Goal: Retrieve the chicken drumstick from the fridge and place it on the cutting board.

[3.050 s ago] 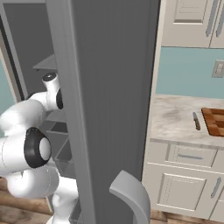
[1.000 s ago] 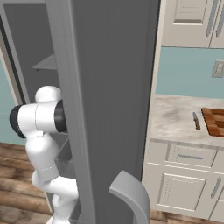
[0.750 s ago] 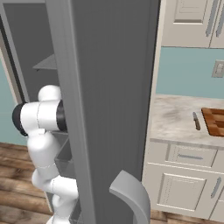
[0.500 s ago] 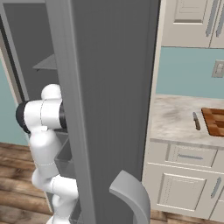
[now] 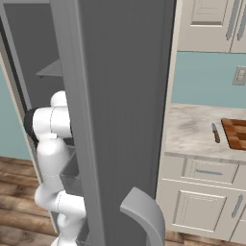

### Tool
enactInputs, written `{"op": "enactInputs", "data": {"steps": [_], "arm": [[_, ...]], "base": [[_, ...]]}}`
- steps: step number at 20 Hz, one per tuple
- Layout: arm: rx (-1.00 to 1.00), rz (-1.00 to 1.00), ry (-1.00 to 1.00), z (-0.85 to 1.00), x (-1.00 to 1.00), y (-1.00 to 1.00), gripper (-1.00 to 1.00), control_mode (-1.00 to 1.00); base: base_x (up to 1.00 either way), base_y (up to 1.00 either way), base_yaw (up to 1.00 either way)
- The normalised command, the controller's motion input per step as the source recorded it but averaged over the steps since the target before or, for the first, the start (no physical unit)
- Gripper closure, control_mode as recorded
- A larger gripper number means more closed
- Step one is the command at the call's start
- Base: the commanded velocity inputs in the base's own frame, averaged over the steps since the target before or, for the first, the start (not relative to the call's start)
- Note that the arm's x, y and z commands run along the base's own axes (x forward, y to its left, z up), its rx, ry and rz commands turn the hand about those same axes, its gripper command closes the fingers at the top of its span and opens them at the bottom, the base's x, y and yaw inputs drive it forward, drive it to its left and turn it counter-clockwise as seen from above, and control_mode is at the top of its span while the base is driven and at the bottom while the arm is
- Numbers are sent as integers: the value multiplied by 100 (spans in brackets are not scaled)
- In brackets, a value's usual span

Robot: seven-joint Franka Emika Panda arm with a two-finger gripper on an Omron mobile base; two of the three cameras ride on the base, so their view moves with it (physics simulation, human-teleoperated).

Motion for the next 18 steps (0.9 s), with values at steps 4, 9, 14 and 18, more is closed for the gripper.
{"op": "enactInputs", "data": {"steps": [4, 9, 14, 18], "arm": [[4, 0, 20, 6, 47, 0, -100, -100], [3, 0, 10, 16, 10, 0, -100, -100], [6, -1, 1, 34, 0, 0, -100, -100], [0, 0, 0, 0, 0, 0, -100, -100]], "base": [[0, 0, 0], [0, 0, 0], [0, 0, 0], [0, 0, 0]]}}
